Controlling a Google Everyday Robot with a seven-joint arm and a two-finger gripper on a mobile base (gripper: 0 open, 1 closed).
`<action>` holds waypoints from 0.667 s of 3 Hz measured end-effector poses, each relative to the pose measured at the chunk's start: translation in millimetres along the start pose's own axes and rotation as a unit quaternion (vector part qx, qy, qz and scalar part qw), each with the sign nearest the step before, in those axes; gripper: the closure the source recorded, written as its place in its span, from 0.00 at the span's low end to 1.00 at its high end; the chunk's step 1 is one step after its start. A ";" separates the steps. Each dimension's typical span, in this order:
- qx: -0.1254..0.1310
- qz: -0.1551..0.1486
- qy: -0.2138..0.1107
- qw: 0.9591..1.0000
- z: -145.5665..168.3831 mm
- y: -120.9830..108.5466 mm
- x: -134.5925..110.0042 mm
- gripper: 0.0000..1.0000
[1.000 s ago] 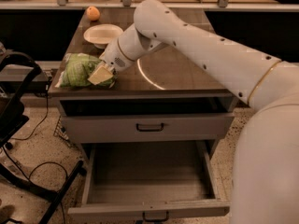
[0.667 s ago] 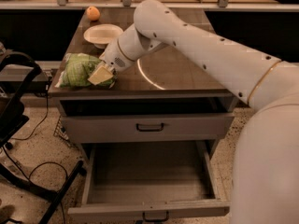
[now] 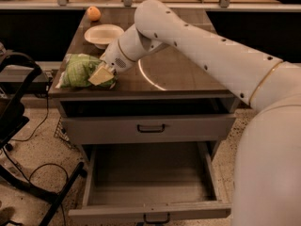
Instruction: Move green jalapeno chip bag near sponge
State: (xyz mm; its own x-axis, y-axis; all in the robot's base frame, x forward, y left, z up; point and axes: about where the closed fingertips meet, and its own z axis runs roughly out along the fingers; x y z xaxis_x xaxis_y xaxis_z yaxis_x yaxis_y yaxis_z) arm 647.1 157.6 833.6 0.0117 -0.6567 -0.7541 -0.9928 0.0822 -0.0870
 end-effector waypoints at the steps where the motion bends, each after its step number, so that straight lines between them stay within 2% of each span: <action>1: 0.000 0.000 0.000 1.000 -0.4 0.0 -0.4 1.00; 2: 0.000 0.000 0.000 1.000 -0.6 0.0 -0.8 1.00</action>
Offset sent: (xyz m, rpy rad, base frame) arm 0.0291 -0.1928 0.3251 0.0243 -0.3645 -0.6907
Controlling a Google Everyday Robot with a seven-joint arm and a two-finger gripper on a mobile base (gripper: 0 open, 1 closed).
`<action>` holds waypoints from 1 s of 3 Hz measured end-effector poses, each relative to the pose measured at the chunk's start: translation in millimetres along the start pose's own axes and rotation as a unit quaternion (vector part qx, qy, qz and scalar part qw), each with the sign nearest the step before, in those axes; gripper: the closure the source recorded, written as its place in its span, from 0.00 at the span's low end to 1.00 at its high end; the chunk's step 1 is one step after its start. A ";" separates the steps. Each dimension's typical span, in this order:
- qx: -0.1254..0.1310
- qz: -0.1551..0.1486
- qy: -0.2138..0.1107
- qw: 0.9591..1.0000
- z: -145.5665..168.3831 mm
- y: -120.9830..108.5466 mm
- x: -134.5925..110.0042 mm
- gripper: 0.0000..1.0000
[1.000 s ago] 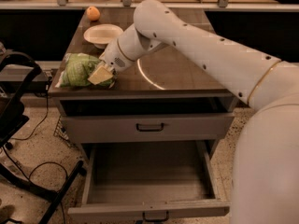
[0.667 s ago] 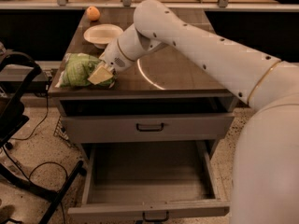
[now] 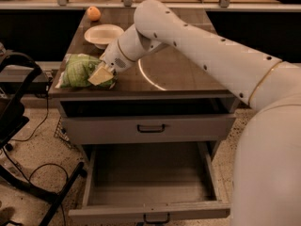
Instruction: Move green jalapeno chip bag near sponge
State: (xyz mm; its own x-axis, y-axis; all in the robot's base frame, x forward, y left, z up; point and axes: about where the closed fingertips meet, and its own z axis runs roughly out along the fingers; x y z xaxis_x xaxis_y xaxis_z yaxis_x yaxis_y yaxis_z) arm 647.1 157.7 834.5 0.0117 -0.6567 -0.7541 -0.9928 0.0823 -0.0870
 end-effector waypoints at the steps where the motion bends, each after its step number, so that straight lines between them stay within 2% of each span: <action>1: 0.000 0.000 0.000 1.000 -0.2 -0.1 -0.1 1.00; 3: -0.001 -0.001 -0.001 1.000 1.0 0.4 -1.1 1.00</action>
Offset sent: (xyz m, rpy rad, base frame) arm 0.0293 -0.0576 0.1507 -0.0288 -0.1144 -0.2434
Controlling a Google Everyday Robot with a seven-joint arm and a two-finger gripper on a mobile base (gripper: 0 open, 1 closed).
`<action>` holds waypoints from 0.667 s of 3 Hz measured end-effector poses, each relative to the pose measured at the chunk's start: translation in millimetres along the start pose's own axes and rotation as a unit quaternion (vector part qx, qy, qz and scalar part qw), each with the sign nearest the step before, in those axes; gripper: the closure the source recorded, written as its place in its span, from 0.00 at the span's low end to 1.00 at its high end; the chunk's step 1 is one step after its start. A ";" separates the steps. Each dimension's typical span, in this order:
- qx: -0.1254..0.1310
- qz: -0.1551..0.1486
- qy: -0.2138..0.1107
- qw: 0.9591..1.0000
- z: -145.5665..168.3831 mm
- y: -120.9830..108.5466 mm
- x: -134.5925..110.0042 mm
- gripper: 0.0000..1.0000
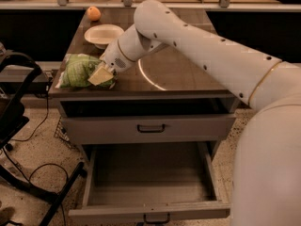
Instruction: Move green jalapeno chip bag near sponge
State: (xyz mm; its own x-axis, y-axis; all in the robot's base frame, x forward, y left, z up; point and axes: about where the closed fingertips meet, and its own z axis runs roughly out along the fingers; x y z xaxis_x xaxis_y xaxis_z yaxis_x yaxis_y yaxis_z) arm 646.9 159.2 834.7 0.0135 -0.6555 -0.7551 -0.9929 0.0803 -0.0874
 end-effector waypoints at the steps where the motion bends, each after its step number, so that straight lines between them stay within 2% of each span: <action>1: 0.000 0.000 0.000 1.000 -0.1 0.0 -0.1 1.00; 2: 0.041 -0.002 0.009 0.999 -42.9 -19.8 -29.3 1.00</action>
Offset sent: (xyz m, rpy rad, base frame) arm 0.0399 -0.0454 0.1453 -0.0466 -0.1560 -0.1701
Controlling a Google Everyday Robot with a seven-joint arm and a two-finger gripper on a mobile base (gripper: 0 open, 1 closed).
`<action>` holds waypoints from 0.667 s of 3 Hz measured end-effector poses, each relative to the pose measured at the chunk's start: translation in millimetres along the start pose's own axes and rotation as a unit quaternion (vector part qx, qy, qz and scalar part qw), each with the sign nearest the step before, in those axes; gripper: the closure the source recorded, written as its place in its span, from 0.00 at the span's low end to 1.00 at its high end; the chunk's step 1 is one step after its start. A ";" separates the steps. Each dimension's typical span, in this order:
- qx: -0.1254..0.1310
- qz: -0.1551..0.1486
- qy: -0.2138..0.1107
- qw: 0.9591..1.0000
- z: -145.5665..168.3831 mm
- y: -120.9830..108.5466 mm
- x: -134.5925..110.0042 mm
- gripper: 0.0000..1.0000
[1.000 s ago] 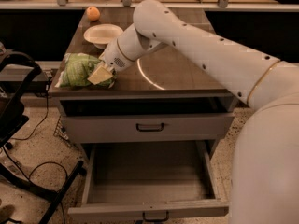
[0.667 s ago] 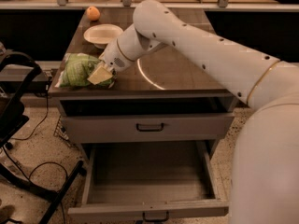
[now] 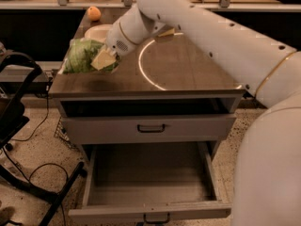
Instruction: Move green jalapeno chip bag near sponge
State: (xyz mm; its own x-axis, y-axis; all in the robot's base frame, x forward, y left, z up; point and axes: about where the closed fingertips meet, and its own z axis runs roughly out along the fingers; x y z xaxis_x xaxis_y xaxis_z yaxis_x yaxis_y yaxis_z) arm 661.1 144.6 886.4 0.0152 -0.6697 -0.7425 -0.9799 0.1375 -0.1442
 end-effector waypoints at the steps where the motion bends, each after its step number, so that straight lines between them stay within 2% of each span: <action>1: 0.040 -0.004 0.015 0.999 -46.2 -24.4 -28.1 0.74; 2: 0.033 -0.004 0.014 0.999 -38.3 -20.3 -26.3 0.46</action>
Offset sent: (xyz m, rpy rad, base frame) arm 0.0101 -0.0131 0.0420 -0.0255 -0.0423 -0.0439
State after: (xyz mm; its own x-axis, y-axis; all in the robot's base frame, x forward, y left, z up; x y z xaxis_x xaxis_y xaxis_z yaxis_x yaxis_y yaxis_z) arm 673.0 131.4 933.9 0.0174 -0.6911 -0.7225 -0.9645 0.1787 -0.1942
